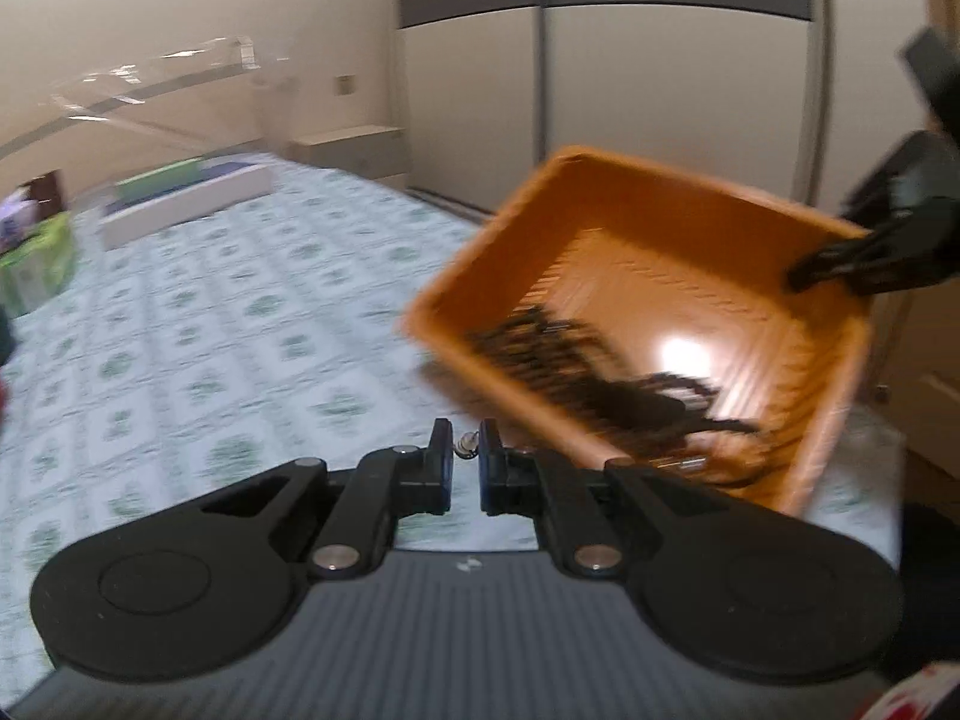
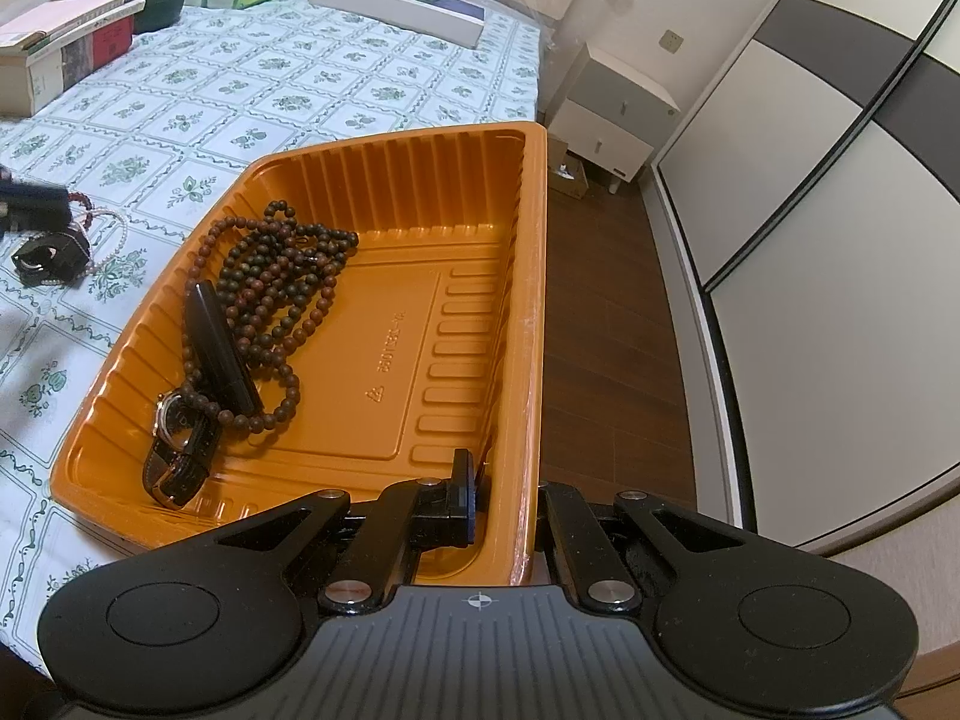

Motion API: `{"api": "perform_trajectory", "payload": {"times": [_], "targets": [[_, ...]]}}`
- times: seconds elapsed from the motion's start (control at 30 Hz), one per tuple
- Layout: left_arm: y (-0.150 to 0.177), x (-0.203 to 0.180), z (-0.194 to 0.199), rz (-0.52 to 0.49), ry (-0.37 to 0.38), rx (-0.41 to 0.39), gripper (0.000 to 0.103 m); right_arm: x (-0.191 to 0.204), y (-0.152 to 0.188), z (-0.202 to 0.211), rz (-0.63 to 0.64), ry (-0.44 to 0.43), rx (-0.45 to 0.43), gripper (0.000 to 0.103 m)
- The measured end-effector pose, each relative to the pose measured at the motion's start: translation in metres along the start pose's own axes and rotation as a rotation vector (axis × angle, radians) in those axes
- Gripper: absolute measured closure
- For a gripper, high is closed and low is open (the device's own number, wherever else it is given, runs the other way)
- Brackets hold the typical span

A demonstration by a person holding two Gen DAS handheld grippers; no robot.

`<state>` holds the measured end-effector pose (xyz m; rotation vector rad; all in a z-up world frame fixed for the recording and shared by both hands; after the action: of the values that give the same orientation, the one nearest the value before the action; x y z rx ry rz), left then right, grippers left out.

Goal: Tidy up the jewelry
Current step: 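Carry the pendant over the orange tray and open the left gripper, then return the left gripper to the pile and grasp the black wristwatch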

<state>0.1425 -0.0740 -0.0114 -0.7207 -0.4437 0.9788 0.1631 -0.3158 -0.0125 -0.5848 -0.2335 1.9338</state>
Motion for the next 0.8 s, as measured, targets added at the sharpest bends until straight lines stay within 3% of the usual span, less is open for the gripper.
{"api": "perform_trajectory", "payload": {"times": [0.23,0.73,0.8], "targets": [[-0.009,-0.05,-0.009,-0.049,0.107,0.001,0.096,0.0,-0.001,0.0,-0.002,-0.003,-0.001,0.099],[-0.012,-0.075,-0.02,-0.083,0.141,0.02,0.096,0.0,-0.001,0.001,-0.005,-0.006,-0.003,0.099],[-0.012,-0.077,-0.022,-0.079,0.151,0.031,0.092,0.0,-0.001,0.001,-0.005,-0.006,-0.002,0.099]]}}
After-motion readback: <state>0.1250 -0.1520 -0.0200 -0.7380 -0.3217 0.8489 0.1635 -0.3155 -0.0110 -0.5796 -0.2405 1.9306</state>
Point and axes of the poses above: each gripper's, at about its wrist camera, not at the fingertips, and z roughly against the way its jaws point, x to its left, y to its underside, the point moved 1 cm from there along -z, roughly the way its jaws point, and after that the axes turned 10 degrees about x, right-handed, at the moved point
